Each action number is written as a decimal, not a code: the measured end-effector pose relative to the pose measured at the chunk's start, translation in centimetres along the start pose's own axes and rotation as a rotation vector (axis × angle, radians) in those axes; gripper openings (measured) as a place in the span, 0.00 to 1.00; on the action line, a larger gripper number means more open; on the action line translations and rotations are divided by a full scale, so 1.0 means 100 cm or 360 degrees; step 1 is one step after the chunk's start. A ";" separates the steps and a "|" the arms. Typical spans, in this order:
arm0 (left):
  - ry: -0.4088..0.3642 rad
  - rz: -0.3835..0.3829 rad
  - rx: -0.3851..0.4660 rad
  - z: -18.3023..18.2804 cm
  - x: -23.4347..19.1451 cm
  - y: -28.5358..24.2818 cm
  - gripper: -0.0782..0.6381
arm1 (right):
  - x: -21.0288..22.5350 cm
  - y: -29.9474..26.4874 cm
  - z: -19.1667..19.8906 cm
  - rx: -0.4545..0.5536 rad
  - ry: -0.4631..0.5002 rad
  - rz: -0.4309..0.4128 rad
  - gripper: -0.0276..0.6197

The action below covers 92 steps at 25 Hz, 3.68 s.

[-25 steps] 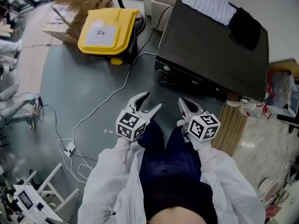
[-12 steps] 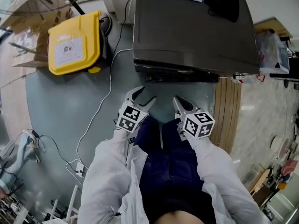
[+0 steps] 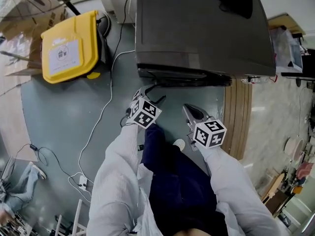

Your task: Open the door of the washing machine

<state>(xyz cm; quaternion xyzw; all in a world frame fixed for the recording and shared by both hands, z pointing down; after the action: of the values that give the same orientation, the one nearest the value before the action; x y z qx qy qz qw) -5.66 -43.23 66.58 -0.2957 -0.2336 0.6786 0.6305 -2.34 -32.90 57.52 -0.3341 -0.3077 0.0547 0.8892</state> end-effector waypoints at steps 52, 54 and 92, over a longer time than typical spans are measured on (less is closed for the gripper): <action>0.0007 -0.0177 -0.0297 0.108 0.195 0.001 0.22 | 0.027 0.134 0.154 0.0108 -0.0208 -0.0119 0.05; 0.0053 -0.0163 -0.0295 0.110 0.210 0.003 0.22 | 0.031 0.147 0.160 0.0130 -0.0208 -0.0106 0.05; 0.0476 0.0154 -0.0403 0.075 0.511 -0.079 0.29 | 0.174 0.378 0.273 0.0768 -0.0470 0.0332 0.05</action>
<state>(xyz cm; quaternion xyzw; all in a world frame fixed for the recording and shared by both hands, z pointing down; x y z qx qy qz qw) -6.76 8.76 71.95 -0.4811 -0.2062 0.6218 0.5826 -0.18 16.85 58.69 -0.1313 -0.3759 0.2654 0.8781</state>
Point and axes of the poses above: the fingertips, and each gripper's own axes: y backward along the fingers, x to its right, z out of its underside, the point moved 2 cm from there along y, backward along the fingers, and after that the axes turned 7 degrees about -z, right-handed, at the moved point
